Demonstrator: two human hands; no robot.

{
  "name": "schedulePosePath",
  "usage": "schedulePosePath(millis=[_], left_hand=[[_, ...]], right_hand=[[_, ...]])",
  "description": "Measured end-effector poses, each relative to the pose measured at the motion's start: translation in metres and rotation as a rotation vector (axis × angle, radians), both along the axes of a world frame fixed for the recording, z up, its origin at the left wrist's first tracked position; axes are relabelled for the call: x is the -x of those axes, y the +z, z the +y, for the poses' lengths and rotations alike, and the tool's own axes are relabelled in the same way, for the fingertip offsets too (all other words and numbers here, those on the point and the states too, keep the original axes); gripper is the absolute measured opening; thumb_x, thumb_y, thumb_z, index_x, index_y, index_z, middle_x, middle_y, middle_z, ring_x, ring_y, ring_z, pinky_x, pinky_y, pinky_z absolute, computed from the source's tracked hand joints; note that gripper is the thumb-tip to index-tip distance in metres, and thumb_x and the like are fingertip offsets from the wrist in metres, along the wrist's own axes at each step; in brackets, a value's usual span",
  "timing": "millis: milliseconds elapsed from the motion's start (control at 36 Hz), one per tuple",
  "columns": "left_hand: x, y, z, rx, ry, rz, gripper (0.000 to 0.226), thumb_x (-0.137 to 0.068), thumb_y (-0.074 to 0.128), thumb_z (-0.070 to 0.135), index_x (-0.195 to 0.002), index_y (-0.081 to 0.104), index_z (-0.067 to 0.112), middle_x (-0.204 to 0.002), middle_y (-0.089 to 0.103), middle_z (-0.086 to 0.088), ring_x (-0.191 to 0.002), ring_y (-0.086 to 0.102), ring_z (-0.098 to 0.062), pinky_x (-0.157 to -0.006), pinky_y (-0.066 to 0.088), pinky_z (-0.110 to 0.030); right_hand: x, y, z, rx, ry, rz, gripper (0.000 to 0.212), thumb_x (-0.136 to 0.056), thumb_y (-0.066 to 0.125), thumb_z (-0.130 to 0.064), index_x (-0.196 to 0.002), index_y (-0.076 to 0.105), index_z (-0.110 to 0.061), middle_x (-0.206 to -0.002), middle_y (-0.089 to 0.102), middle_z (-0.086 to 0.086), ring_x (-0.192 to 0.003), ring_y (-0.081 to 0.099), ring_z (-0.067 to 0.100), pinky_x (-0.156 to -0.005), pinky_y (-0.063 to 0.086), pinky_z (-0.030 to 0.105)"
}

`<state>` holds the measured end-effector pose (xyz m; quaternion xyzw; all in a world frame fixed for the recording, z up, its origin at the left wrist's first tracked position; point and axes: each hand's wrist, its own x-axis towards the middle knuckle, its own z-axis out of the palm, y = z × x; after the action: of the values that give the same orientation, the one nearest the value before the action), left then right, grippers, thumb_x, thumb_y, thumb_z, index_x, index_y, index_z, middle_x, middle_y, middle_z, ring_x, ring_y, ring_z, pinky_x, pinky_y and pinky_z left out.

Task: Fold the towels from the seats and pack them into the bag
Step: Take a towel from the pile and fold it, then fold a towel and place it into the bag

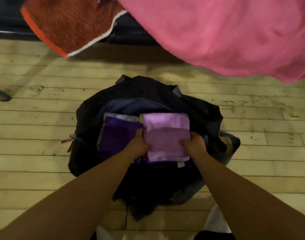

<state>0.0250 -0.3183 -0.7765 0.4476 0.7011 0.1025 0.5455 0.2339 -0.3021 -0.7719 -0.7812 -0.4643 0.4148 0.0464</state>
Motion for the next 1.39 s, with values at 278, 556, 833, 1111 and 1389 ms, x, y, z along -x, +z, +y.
schedulePosePath(millis=[278, 556, 833, 1111, 1389], left_hand=[[0.015, 0.092, 0.043, -0.099, -0.495, 0.366, 0.028, -0.097, 0.053, 0.016, -0.116, 0.065, 0.000, -0.120, 0.066, -0.018, -0.112, 0.061, -0.030, -0.096, 0.046, -0.039], [0.020, 0.294, 0.113, -0.480, -0.363, -0.020, 0.014, -0.099, 0.055, 0.012, -0.088, 0.063, 0.012, -0.086, 0.071, -0.007, -0.071, 0.066, -0.014, -0.060, 0.054, -0.017], [0.047, 0.351, 0.166, -1.106, -0.113, 0.419, 0.021, -0.087, 0.063, 0.013, -0.106, 0.070, 0.009, -0.110, 0.067, -0.005, -0.106, 0.060, -0.020, -0.082, 0.036, -0.021], [0.050, 0.280, 0.225, -0.700, -0.170, 0.575, 0.047, -0.094, 0.060, 0.042, -0.138, 0.053, 0.027, -0.136, 0.044, -0.022, -0.124, 0.046, -0.039, -0.103, 0.037, -0.037], [0.055, 0.293, 0.239, -1.207, 0.029, 0.510, 0.028, -0.102, 0.049, 0.025, -0.076, 0.046, 0.016, -0.081, 0.056, -0.012, -0.085, 0.054, -0.032, -0.076, 0.038, -0.039]], right_hand=[[-0.010, 0.083, 0.044, 0.151, 0.340, -0.081, 0.019, -0.093, 0.060, -0.018, -0.085, 0.062, 0.000, -0.079, 0.061, 0.017, -0.069, 0.059, 0.026, -0.061, 0.048, 0.032], [0.028, 0.288, 0.102, -0.316, 0.442, 0.282, 0.016, -0.098, 0.058, -0.012, -0.092, 0.068, -0.001, -0.083, 0.072, 0.013, -0.063, 0.066, 0.014, -0.060, 0.055, 0.024], [0.026, 0.345, 0.160, -0.831, 0.338, -0.108, 0.031, -0.086, 0.065, -0.012, -0.115, 0.062, -0.003, -0.116, 0.065, 0.019, -0.107, 0.064, 0.036, -0.092, 0.049, 0.040], [-0.006, 0.291, 0.210, -0.706, 0.379, -0.292, 0.056, -0.096, 0.060, -0.024, -0.149, 0.043, -0.015, -0.141, 0.049, 0.020, -0.129, 0.048, 0.035, -0.103, 0.040, 0.038], [0.013, 0.286, 0.227, -0.755, 0.371, -0.520, 0.036, -0.098, 0.055, -0.038, -0.129, 0.061, -0.021, -0.120, 0.046, 0.012, -0.107, 0.058, 0.034, -0.098, 0.045, 0.042]])
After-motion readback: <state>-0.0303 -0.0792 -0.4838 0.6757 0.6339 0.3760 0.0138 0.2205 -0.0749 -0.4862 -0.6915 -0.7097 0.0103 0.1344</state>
